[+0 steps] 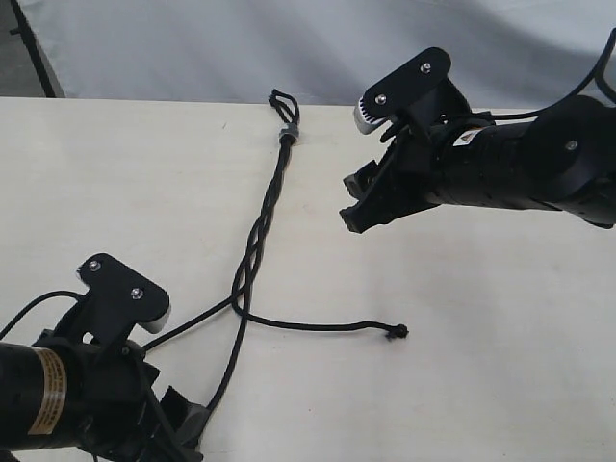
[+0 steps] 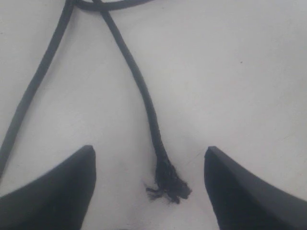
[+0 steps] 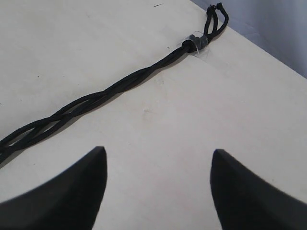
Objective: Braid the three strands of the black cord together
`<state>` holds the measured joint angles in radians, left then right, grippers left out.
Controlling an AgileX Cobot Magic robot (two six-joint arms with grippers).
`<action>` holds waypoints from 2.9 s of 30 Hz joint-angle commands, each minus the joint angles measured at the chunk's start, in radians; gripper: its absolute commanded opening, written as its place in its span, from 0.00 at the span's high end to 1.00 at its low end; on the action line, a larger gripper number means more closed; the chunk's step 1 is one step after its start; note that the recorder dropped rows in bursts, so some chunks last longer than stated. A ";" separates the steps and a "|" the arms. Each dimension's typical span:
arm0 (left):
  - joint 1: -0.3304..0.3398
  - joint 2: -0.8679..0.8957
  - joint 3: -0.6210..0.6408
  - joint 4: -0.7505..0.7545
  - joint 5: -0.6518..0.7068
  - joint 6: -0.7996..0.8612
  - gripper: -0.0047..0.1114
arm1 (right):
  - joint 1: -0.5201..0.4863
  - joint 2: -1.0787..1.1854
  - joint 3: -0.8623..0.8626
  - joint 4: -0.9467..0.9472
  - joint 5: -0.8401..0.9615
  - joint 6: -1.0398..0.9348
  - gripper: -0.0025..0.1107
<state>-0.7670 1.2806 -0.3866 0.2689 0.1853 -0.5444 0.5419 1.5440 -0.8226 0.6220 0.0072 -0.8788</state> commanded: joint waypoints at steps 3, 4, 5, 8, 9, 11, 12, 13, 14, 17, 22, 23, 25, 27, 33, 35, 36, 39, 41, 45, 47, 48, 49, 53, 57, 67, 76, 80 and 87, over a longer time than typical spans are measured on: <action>0.002 -0.008 0.008 -0.012 -0.011 -0.008 0.43 | -0.004 -0.004 -0.002 0.007 -0.002 0.003 0.45; 0.002 -0.008 0.008 -0.012 -0.011 -0.008 0.43 | -0.004 -0.004 -0.002 0.007 -0.007 0.005 0.45; 0.002 -0.008 0.008 -0.012 -0.011 -0.008 0.43 | -0.004 -0.004 -0.002 0.007 -0.007 0.004 0.45; 0.002 -0.008 0.008 -0.015 -0.011 -0.028 0.43 | -0.004 -0.004 -0.002 0.007 -0.007 0.004 0.45; 0.002 0.003 0.008 -0.015 -0.022 -0.035 0.43 | -0.004 -0.004 -0.002 0.007 -0.007 0.004 0.45; 0.002 0.046 0.008 -0.015 -0.058 -0.035 0.43 | -0.004 -0.004 -0.002 0.007 -0.007 0.004 0.45; 0.002 0.073 0.008 -0.015 -0.097 -0.035 0.43 | -0.004 -0.004 -0.002 0.007 -0.007 0.004 0.45; 0.002 0.102 0.006 -0.015 -0.145 -0.035 0.43 | -0.004 -0.004 -0.002 0.007 -0.007 0.004 0.45; 0.002 0.125 0.006 -0.015 -0.185 -0.035 0.43 | -0.004 -0.004 -0.002 0.007 -0.007 0.004 0.45; 0.002 0.191 0.006 -0.015 -0.207 -0.035 0.44 | -0.004 -0.004 -0.002 0.007 -0.007 0.004 0.45; 0.002 0.263 0.006 -0.012 -0.211 -0.031 0.44 | -0.004 -0.004 -0.002 0.007 -0.007 0.004 0.45; 0.002 0.272 0.006 -0.012 -0.211 -0.031 0.46 | -0.004 -0.004 -0.002 0.007 -0.007 0.004 0.45; 0.002 0.281 0.006 -0.012 -0.211 -0.027 0.50 | -0.004 -0.004 -0.002 0.007 -0.007 0.004 0.45; 0.002 0.282 0.006 -0.012 -0.209 -0.015 0.63 | -0.004 -0.004 -0.002 0.007 -0.007 0.004 0.45; 0.002 0.231 -0.014 -0.008 -0.106 0.097 0.95 | -0.004 -0.004 -0.002 0.007 -0.007 0.004 0.45; 0.002 0.185 -0.067 0.003 0.077 0.192 0.95 | -0.004 -0.004 -0.002 0.007 -0.007 0.004 0.45; 0.002 0.159 -0.093 0.066 0.150 0.244 0.95 | -0.004 -0.004 -0.002 0.007 -0.007 0.004 0.45; 0.002 0.144 -0.102 0.261 0.175 0.260 0.95 | -0.004 -0.004 -0.002 0.007 -0.007 0.004 0.45; 0.002 0.144 -0.102 0.452 0.210 0.260 0.95 | -0.004 -0.004 -0.002 0.007 -0.007 0.004 0.45; 0.002 0.144 -0.102 0.617 0.228 0.260 0.95 | -0.004 -0.004 -0.002 0.007 -0.007 0.004 0.45; 0.002 0.144 -0.102 0.643 0.236 0.257 0.95 | -0.004 -0.004 -0.002 0.007 -0.007 0.008 0.45; 0.006 0.144 -0.102 0.650 0.236 0.257 0.95 | -0.004 -0.004 -0.002 0.007 -0.007 0.008 0.45; 0.022 0.154 -0.098 0.655 0.225 0.257 0.95 | -0.004 -0.004 -0.002 0.007 -0.007 0.008 0.45; 0.089 0.199 -0.098 0.684 0.196 0.257 0.95 | -0.004 -0.004 -0.002 0.007 -0.007 0.008 0.45; 0.167 0.233 -0.098 0.706 0.120 0.261 0.95 | -0.004 -0.004 -0.002 0.007 -0.007 0.008 0.45; 0.328 0.328 -0.098 0.770 -0.076 0.277 0.95 | -0.004 -0.004 -0.002 0.007 -0.007 0.008 0.45; 0.362 0.407 -0.098 0.775 -0.210 0.275 0.95 | -0.004 -0.004 -0.002 0.007 -0.001 0.006 0.45; 0.336 0.409 -0.089 0.775 -0.253 0.216 0.96 | -0.004 -0.004 -0.002 0.007 -0.001 0.006 0.45; 0.169 0.369 -0.085 0.775 -0.244 0.007 0.96 | -0.004 -0.004 -0.002 0.007 -0.007 0.004 0.45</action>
<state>-0.5314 1.6581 -0.4909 1.0392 -0.0639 -0.4209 0.5419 1.5440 -0.8226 0.6237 0.0072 -0.8716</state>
